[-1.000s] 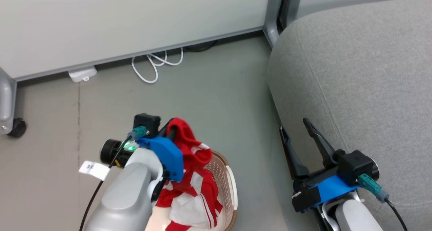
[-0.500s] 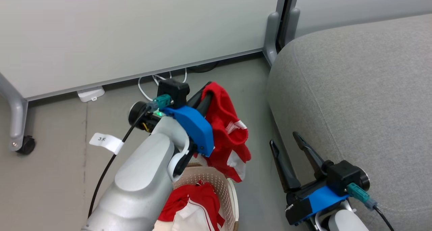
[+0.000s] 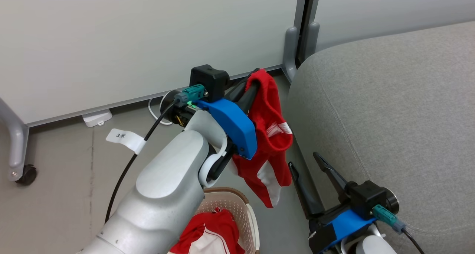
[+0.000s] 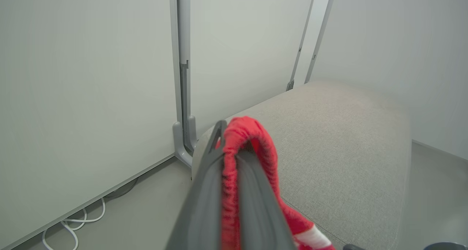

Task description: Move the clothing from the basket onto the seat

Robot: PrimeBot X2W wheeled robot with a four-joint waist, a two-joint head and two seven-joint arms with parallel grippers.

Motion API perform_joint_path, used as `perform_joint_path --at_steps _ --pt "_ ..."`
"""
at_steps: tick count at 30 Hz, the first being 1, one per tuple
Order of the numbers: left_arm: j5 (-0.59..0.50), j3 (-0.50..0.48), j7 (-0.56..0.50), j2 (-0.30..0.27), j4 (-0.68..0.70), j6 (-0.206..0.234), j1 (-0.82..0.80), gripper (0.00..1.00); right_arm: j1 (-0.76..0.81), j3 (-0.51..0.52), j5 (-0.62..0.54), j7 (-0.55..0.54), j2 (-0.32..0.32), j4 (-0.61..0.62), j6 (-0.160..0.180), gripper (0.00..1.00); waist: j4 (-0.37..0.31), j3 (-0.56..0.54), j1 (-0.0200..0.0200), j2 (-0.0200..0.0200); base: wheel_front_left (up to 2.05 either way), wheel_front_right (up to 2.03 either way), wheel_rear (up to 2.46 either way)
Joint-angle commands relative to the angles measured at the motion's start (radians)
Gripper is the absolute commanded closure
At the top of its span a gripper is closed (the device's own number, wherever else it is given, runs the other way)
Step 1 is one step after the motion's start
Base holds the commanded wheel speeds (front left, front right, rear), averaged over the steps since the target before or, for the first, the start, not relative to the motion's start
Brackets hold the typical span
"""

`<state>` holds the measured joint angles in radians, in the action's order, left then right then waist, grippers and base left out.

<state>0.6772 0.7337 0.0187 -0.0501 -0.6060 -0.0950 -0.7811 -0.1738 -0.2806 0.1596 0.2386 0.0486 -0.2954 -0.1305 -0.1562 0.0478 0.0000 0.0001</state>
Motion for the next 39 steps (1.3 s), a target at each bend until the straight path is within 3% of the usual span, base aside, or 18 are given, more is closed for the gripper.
perform_joint_path --at_steps 1,16,31,39 --pt "0.011 0.01 -0.002 -0.001 0.006 0.009 -0.018 1.0 0.009 -0.002 0.0 -0.004 0.003 0.0 0.0 0.0 -0.002 -0.002 0.0 -0.0001 0.0 0.0 0.0" --pt "0.064 0.079 0.006 -0.001 0.003 0.029 -0.044 1.0 -0.075 -0.044 -0.036 -0.021 0.003 -0.045 0.0 0.0 0.005 0.018 0.0 -0.0001 0.0 0.0 0.0" --pt "0.106 0.141 0.011 -0.001 -0.006 0.031 -0.07 1.0 -0.255 -0.109 -0.062 -0.024 0.003 -0.233 0.0 0.0 0.022 0.028 0.0 -0.0001 0.0 0.0 0.0" --pt "0.127 0.164 0.017 -0.001 -0.007 0.032 -0.079 1.0 -0.317 -0.189 -0.017 -0.014 0.003 -0.318 0.0 0.0 0.028 0.025 0.0 -0.0001 0.0 0.0 0.0"
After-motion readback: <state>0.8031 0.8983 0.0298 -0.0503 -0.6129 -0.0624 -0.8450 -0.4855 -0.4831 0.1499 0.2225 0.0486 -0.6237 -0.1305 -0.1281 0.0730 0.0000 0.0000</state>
